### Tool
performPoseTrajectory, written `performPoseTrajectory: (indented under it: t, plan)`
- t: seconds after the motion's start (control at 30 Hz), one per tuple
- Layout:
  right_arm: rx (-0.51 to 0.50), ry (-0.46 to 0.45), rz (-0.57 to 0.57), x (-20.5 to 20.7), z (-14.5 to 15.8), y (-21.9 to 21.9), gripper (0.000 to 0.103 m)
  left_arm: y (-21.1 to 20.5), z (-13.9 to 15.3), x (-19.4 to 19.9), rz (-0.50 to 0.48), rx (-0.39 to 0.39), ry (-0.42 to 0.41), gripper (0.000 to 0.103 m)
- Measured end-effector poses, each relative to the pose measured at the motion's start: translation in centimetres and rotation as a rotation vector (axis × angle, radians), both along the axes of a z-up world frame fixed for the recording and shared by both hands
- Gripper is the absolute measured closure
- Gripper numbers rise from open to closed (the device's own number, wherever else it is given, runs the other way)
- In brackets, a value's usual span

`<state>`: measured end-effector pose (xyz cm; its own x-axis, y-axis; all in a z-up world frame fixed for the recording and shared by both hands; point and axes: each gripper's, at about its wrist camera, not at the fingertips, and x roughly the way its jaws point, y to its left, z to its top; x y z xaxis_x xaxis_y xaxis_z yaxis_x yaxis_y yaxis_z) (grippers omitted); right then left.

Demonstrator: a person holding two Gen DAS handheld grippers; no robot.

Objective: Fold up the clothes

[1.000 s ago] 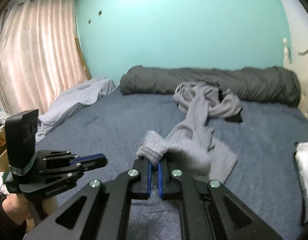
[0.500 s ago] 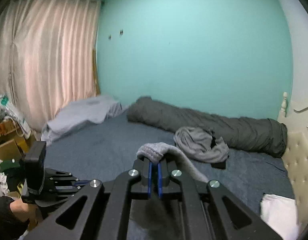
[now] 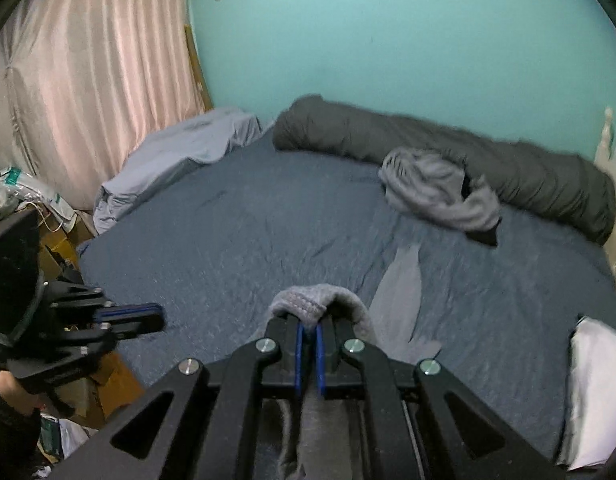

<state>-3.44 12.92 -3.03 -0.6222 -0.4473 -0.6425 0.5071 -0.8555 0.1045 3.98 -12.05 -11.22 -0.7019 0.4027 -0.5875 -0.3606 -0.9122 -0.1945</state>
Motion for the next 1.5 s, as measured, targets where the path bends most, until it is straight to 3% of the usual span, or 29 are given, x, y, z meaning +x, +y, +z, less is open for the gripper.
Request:
performPoseTrajectory:
  t: [0.23,0.37,0.5,0.53,0.57,0.7,0.9,0.97,1.0,1.07,1.13,1.27,1.33,1.4,1.5]
  plan:
    - [0.018,-0.166,-0.070,-5.3,-10.4,-0.1,0.096,-0.9,-5.4,-2.7,0.016,-0.023,-0.102,0.103]
    - [0.065,-0.197,-0.122,-6.3,-14.0,0.7,0.089,-1.1,-6.9,-3.9,0.019,-0.023,-0.129,0.103]
    - [0.044,-0.174,-0.160,-5.7,-13.8,2.6,0.068,-0.9,-7.5,-4.7,0.015,-0.020,-0.140,0.103]
    - [0.027,-0.169,-0.167,-5.5,-13.5,3.3,0.056,-0.8,-7.6,-4.8,0.011,-0.022,-0.139,0.103]
    - [0.011,-0.165,-0.169,-4.9,-13.1,3.9,0.054,-0.6,-7.5,-4.7,0.007,-0.026,-0.137,0.103]
    - [-0.042,-0.213,-0.120,-2.4,-12.6,4.4,0.054,0.0,-7.4,-4.6,-0.002,-0.035,-0.134,0.103]
    - [0.063,-0.326,-0.041,1.0,-15.6,2.5,0.054,0.6,-7.3,-4.4,-0.003,-0.051,-0.136,0.103]
    - [0.090,-0.363,-0.025,1.9,-16.7,1.9,0.056,0.6,-7.3,-4.1,0.001,-0.051,-0.133,0.101]
    - [0.101,-0.380,-0.018,2.3,-17.3,1.7,0.064,0.6,-7.2,-4.0,0.003,-0.051,-0.131,0.098]
    - [0.105,-0.402,-0.021,2.6,-17.9,1.6,0.069,0.3,-7.1,-3.8,0.007,-0.051,-0.127,0.088]
    - [0.103,-0.428,-0.019,2.7,-18.6,1.5,0.071,0.0,-7.0,-3.7,0.008,-0.035,-0.128,0.071]
    - [0.091,-0.461,-0.005,2.9,-19.4,1.0,0.076,-0.3,-7.2,-3.6,0.013,-0.031,-0.135,0.070]
    - [0.097,-0.466,-0.003,2.8,-20.0,0.9,0.093,-0.3,-7.3,-3.7,0.012,-0.034,-0.140,0.070]
    - [0.089,-0.469,-0.009,2.7,-20.3,1.1,0.099,-0.2,-7.7,-3.9,0.009,-0.040,-0.148,0.070]
    - [0.069,-0.433,-0.029,3.2,-19.5,2.1,0.100,0.6,-8.3,-4.5,-0.002,-0.051,-0.162,0.070]
